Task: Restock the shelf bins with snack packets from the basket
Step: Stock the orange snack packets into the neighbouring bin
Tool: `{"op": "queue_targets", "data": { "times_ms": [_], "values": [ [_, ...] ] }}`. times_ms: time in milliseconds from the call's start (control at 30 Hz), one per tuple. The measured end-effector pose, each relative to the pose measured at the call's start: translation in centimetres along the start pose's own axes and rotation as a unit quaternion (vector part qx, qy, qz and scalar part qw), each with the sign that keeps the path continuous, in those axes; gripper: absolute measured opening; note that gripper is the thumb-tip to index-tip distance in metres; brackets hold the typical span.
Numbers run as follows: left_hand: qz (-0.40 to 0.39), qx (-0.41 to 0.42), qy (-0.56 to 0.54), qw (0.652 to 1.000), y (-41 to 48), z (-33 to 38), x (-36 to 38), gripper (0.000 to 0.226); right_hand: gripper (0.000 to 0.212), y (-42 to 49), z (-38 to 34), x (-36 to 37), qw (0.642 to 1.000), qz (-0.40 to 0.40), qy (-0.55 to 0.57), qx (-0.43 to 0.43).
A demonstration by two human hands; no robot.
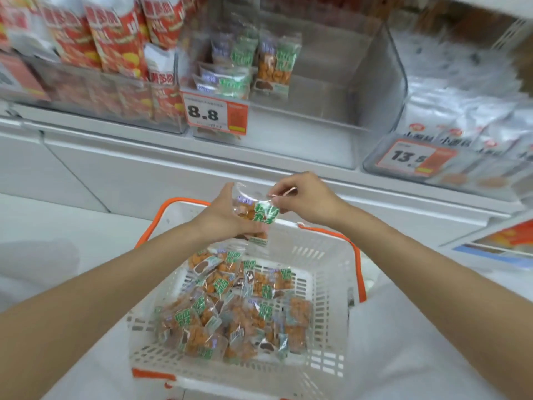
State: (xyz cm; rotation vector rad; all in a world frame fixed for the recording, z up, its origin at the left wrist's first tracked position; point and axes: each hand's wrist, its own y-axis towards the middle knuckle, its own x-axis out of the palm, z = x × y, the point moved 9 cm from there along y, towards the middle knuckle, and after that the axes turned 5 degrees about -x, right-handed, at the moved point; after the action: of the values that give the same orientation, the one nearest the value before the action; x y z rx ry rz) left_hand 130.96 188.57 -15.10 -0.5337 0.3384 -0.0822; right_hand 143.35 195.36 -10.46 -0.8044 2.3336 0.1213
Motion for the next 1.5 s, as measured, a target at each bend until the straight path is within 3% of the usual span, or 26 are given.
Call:
{"op": "queue_targets", "data": {
  "times_ms": [100, 233, 367, 533, 633, 733, 800, 900, 1000, 1100, 1167, 1300, 1367, 1500],
  "values": [
    [-0.027, 0.058, -0.089, 0.994, -0.5, 2.5, -0.6, 0.051, 0.007, 0.1, -1.8, -2.0, 0.993, 0.051, 0.104, -0.001],
    [-0.027, 0.094, -0.104, 0.99, -0.7, 3.6, -1.3, 0.029, 0.013, 0.5, -4.2, -3.6, 0.993, 0.052, 0.109, -0.018],
    [-0.03, 0.134, -0.078, 0.987, -0.8, 5.6, -2.0, 0.027, 0.011, 0.4, -5.8, -5.4, 0.995, 0.064, 0.072, -0.035],
    [0.017, 0.173, -0.098, 0.98, -0.9, 7.6, -4.2, 0.051, 0.026, 0.9, -5.6, -6.1, 0.982, 0.038, 0.187, 0.019],
    [0.053, 0.199, -0.09, 0.974, -1.2, 9.4, -5.0, 0.045, 0.024, 0.7, -5.7, -5.0, 0.979, -0.018, 0.198, 0.046],
    [0.104, 0.201, -0.071, 0.971, -1.4, 11.0, -6.6, 0.04, 0.029, 1.1, -5.7, -4.2, 0.966, -0.022, 0.252, 0.043],
    [0.131, 0.221, -0.014, 0.966, -1.3, 12.6, -7.2, 0.051, 0.025, 1.7, -5.8, -5.1, 0.967, 0.003, 0.253, 0.026],
    [0.175, 0.253, 0.029, 0.951, -0.8, 16.6, -8.1, 0.04, 0.026, 2.8, -6.3, -8.2, 0.966, 0.082, 0.244, -0.005],
    [0.187, 0.284, 0.061, 0.938, 0.4, 21.4, -9.1, 0.033, 0.009, 4.1, -7.8, -12.7, 0.967, 0.171, 0.181, -0.059],
    [0.21, 0.322, 0.1, 0.918, 1.6, 26.1, -10.6, 0.035, 0.012, 6.0, -8.4, -15.9, 0.954, 0.21, 0.196, -0.082],
    [0.239, 0.316, 0.154, 0.905, 3.9, 27.5, -11.7, 0.034, 0.013, 7.9, -7.5, -17.1, 0.953, 0.234, 0.179, -0.068],
    [0.254, 0.252, 0.186, 0.915, 9.4, 27.0, -13.2, 0.034, 0.012, 12.1, -3.7, -17.1, 0.959, 0.262, 0.105, 0.008],
    [0.256, 0.218, 0.24, 0.911, 11.2, 26.5, -13.2, 0.024, 0.021, 13.9, -2.1, -16.2, 0.961, 0.254, 0.102, 0.041],
    [0.265, 0.183, 0.274, 0.906, 13.9, 25.0, -13.4, 0.013, 0.009, 17.3, 0.0, -14.4, 0.975, 0.188, 0.079, 0.09]
  ]
}}
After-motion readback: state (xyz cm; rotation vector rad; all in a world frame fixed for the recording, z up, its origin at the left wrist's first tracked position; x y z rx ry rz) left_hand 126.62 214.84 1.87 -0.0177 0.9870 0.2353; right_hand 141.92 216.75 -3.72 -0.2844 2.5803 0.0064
